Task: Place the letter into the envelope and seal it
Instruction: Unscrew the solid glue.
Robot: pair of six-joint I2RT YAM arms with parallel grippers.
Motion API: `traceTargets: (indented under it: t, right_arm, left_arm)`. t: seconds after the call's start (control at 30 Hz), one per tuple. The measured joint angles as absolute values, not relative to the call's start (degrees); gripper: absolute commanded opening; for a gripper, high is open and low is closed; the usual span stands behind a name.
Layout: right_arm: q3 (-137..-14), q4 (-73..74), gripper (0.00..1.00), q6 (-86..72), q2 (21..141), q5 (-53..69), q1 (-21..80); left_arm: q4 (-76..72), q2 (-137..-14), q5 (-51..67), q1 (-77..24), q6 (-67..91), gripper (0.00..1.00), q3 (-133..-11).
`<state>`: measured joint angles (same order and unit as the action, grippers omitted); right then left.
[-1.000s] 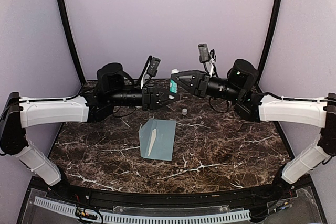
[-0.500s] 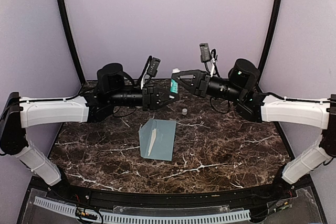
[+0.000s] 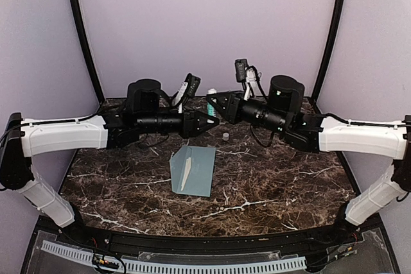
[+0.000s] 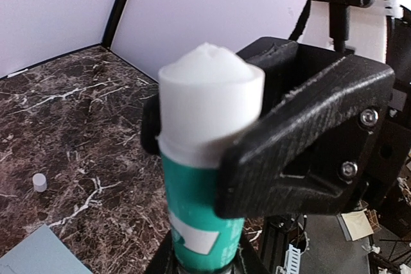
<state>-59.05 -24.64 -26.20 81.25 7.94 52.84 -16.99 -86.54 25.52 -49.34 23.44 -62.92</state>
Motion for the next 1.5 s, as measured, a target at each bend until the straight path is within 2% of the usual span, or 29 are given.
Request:
traceTargets:
  t: [0.27,0.43,0.53,0.6,0.63,0.8,1.07,1.27,1.5]
  right_arm:
    - [-65.2,-17.3,0.00,-23.8,86.0,-10.4,58.1]
    - [-66.2,-16.0,0.00,-23.7,87.9,-16.2,60.1]
    - [-66.2,-15.9,0.18,-23.9,88.0,-17.3,60.4]
    - [-66.2,-15.9,0.37,-23.9,88.0,-17.4,60.4]
    - [-66.2,-15.8,0.43,-23.8,87.9,-17.4,60.4]
    - [-64.8,-16.2,0.66,-23.9,84.6,-15.9,60.0]
    - [-58.5,-20.8,0.74,-25.0,74.0,-4.3,53.8]
    - [-54.6,-24.9,0.76,-26.7,72.9,13.3,47.6]
    - [-54.7,-28.7,0.65,-28.5,75.4,29.9,46.5]
  left_arm:
    - [-9.2,-86.2,12.3,-50.7,21.0,0.04,-64.7]
    - [-6.2,-86.2,7.8,-51.3,20.7,0.04,-64.7]
    - [-5.9,-86.2,7.3,-51.4,20.5,0.03,-64.7]
    - [-5.9,-86.2,7.5,-51.4,20.6,0.02,-64.7]
    - [-6.0,-86.2,7.6,-51.4,20.6,0.01,-64.7]
    - [-7.2,-85.5,8.5,-51.0,21.4,0.00,-64.0]
    - [-12.5,-82.7,17.4,-47.7,23.7,0.00,-60.2]
    - [-17.4,-82.5,29.3,-46.3,24.7,0.00,-59.1]
    - [-22.5,-82.5,40.3,-46.3,25.1,0.00,-59.1]
